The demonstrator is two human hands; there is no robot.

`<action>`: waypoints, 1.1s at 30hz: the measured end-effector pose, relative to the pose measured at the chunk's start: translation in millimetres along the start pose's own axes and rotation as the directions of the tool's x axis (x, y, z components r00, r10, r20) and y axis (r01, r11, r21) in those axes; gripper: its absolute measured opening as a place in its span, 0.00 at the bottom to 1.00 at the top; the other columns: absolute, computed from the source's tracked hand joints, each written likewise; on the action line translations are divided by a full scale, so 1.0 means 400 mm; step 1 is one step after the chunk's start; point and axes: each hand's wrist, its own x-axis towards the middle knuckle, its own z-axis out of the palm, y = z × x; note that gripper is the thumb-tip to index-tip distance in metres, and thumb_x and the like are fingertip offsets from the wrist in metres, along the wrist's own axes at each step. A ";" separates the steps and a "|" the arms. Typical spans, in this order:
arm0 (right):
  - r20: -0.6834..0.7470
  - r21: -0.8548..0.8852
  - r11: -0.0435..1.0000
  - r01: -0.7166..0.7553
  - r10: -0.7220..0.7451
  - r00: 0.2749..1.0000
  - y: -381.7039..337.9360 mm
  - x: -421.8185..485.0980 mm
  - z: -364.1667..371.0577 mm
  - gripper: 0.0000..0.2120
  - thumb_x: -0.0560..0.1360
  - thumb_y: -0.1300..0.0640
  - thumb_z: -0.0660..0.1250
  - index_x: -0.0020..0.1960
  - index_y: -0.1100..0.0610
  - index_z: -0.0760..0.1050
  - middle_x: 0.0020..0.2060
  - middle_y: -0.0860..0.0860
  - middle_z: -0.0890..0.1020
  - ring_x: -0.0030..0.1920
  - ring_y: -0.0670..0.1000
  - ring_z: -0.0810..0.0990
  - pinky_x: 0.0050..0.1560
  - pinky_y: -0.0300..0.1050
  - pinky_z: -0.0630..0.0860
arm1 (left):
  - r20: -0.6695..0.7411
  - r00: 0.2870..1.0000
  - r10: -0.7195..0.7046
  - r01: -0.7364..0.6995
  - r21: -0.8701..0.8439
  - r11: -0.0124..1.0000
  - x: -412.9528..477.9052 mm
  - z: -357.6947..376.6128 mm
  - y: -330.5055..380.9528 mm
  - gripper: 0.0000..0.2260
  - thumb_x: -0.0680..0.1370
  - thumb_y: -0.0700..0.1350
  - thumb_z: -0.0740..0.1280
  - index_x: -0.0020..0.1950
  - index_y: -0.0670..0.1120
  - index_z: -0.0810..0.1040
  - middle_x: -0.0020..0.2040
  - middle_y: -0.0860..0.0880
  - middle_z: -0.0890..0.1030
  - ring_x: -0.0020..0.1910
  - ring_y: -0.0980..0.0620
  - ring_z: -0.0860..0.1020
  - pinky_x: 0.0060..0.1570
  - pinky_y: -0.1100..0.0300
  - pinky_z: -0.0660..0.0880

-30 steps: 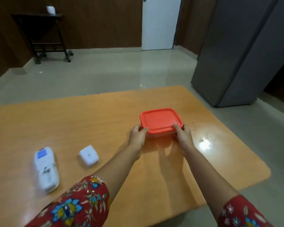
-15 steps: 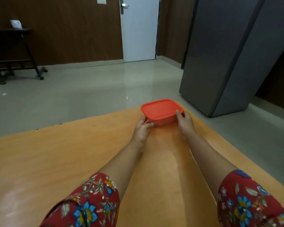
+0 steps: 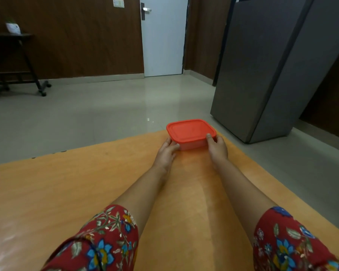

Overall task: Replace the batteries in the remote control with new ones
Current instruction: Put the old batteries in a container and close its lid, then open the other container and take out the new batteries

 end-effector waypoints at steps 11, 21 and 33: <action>0.070 0.217 0.975 -0.052 0.038 0.997 -0.037 -0.281 -0.086 0.08 0.78 0.61 0.61 0.55 0.58 0.76 0.46 0.52 0.79 0.49 0.52 0.76 0.48 0.44 0.71 | -0.295 0.955 0.040 -0.015 0.088 0.996 -0.256 -0.014 0.085 0.13 0.80 0.37 0.57 0.62 0.45 0.73 0.54 0.49 0.78 0.44 0.52 0.78 0.43 0.61 0.71; 0.518 0.228 0.913 -0.339 0.181 0.836 -0.157 -0.936 -0.216 0.11 0.81 0.57 0.58 0.55 0.56 0.78 0.46 0.52 0.84 0.45 0.52 0.81 0.47 0.44 0.75 | -0.256 0.966 -0.041 0.092 0.193 0.977 -0.884 -0.138 0.173 0.10 0.81 0.42 0.58 0.51 0.51 0.78 0.48 0.51 0.82 0.43 0.52 0.81 0.46 0.59 0.74; 0.674 0.007 0.960 -0.280 0.203 0.710 -0.198 -1.382 -0.122 0.12 0.81 0.55 0.57 0.53 0.53 0.79 0.47 0.51 0.84 0.48 0.52 0.82 0.51 0.45 0.77 | -0.513 0.857 -0.059 0.131 0.105 0.986 -1.388 -0.419 0.138 0.10 0.80 0.43 0.58 0.52 0.51 0.79 0.46 0.52 0.83 0.43 0.52 0.81 0.47 0.59 0.74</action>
